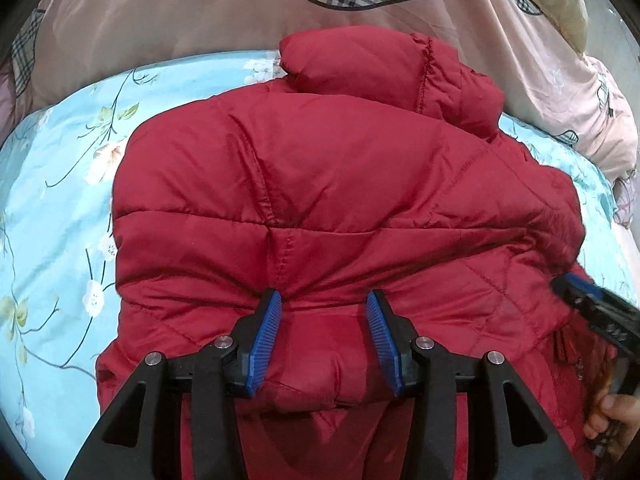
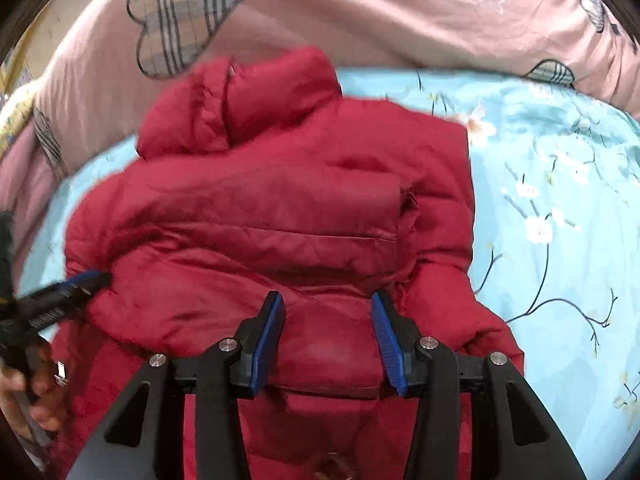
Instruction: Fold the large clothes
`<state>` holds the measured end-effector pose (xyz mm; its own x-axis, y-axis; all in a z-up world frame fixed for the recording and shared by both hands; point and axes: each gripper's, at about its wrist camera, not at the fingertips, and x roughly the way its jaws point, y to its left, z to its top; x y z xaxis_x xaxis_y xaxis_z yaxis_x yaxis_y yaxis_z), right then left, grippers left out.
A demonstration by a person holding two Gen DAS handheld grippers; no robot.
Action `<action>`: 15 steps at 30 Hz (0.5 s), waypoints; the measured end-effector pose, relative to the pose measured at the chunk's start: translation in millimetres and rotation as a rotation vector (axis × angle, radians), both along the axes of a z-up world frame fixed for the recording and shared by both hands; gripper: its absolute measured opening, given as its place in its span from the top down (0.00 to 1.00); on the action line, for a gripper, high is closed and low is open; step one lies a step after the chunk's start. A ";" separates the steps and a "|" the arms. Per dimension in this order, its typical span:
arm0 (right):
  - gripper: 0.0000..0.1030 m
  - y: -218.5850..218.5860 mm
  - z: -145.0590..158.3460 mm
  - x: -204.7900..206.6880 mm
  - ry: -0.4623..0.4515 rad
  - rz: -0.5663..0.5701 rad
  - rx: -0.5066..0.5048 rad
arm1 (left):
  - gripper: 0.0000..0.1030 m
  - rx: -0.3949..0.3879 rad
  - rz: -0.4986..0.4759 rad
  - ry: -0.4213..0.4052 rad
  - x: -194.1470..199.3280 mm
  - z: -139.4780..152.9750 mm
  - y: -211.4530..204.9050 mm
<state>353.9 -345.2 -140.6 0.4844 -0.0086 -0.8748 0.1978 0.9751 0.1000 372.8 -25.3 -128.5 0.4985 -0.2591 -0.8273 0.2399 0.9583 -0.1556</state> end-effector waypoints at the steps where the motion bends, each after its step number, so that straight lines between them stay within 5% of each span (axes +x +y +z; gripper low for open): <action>1: 0.54 -2.3 -4.1 1.5 0.004 -0.001 0.009 | 0.56 -0.014 0.004 0.001 -2.2 3.5 1.9; 15: 0.52 -16.0 9.3 -8.9 -0.002 -0.038 0.106 | 0.53 0.034 0.024 -0.012 -18.0 20.3 0.8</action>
<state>345.0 -361.2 -131.3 0.4871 0.0654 -0.8709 0.2344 0.9508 0.2025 354.8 -24.5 -108.2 0.5142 -0.2186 -0.8293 0.2186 0.9684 -0.1197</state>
